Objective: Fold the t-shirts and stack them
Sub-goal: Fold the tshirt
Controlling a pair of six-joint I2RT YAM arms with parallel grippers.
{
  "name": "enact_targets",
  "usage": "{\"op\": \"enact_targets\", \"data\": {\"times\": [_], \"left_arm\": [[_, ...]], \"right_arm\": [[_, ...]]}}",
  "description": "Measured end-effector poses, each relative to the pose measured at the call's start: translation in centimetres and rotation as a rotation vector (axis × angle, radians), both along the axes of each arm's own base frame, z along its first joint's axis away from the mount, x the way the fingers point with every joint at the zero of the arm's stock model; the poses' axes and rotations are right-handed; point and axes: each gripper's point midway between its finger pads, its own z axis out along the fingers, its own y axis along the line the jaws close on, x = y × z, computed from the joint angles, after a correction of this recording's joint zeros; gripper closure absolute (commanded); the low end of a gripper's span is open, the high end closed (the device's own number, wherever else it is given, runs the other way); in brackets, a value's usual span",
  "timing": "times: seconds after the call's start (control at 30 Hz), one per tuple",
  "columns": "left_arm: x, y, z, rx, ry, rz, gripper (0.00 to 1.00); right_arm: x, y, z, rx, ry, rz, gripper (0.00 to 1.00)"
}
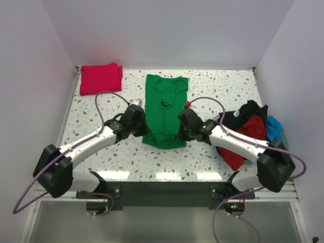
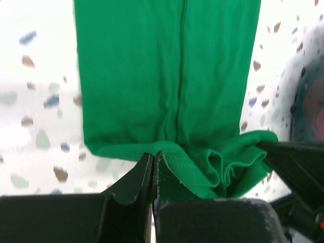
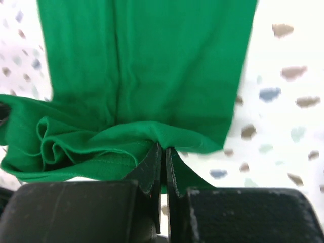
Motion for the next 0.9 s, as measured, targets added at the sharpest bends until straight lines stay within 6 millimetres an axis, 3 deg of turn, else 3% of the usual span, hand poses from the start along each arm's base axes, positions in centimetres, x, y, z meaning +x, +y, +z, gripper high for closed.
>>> {"op": "enact_targets", "data": {"times": [0.17,0.43,0.63,0.9], "left_arm": [[4.8,-0.2,-0.3,0.024,-0.02,0.041,1.0],[10.3,0.7,-0.3,0.042,-0.051,0.088,1.0],[14.1,0.0,0.1,0.045,-0.086,0.087,1.0],[17.0,1.3,-2.1,0.07,-0.056,0.12,1.0]], "right_arm": [[4.7,1.1,1.4,0.014,-0.048,-0.027,1.0],[10.6,1.5,2.2,-0.009,-0.093,-0.068,1.0],[13.8,0.5,1.8,-0.033,-0.097,-0.102,1.0],[17.1,-0.2,0.9,-0.047,-0.085,-0.13,1.0]]}}
